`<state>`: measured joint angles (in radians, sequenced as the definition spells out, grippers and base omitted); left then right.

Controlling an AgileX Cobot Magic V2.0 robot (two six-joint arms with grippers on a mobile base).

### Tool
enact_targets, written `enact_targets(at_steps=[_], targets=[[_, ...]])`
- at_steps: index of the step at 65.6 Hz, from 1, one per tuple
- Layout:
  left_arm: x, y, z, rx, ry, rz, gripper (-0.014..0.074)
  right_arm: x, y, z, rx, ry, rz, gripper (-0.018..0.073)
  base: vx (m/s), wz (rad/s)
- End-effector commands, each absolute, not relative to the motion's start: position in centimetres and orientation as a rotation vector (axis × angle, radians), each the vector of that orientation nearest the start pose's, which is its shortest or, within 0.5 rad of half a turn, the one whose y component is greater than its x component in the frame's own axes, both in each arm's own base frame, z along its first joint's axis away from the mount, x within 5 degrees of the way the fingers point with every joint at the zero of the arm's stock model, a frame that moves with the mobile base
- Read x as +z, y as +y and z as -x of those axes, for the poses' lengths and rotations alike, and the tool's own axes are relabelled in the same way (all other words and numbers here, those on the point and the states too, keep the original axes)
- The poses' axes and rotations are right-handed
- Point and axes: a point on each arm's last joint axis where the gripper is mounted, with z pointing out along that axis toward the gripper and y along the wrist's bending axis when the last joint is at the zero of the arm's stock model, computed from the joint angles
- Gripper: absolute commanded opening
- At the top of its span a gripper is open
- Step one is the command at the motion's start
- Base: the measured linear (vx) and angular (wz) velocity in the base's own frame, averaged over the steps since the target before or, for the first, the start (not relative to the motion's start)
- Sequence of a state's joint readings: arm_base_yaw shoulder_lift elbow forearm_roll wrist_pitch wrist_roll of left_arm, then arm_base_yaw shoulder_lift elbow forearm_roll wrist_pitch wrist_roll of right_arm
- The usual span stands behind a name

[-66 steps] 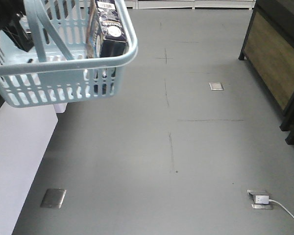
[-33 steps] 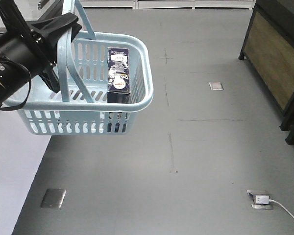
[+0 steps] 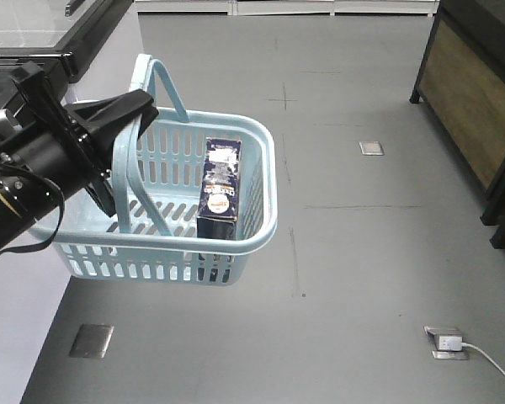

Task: Left arm holds basket, right arm returns cookies
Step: 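Swing the held basket with the left gripper in front of the robot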

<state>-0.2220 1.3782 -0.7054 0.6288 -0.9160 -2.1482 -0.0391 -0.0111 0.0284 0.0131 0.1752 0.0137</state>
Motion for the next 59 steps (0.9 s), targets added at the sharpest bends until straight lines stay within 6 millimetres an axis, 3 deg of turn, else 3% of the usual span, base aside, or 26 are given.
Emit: enact_targets(at_steps=[1,34,59], targets=[[33.1,-10.5,-25.3,-2.052,1.342,0.580,-0.0003,19.0,-0.2,-5.6,-0.017,1.608,-0.043,-0.0006,0.00,0.00],[29.3,-10.3,-23.2,-2.056,1.414,0.589,-0.0003,19.0,-0.2,-5.6,-0.017,1.608,-0.043,-0.0006,0.00,0.00],[29.1,-11.9,-23.2,-2.052,1.337,0.638,-0.0003,19.0,-0.2,-5.6,-0.017,1.608,-0.043,-0.0006,0.00,0.00]])
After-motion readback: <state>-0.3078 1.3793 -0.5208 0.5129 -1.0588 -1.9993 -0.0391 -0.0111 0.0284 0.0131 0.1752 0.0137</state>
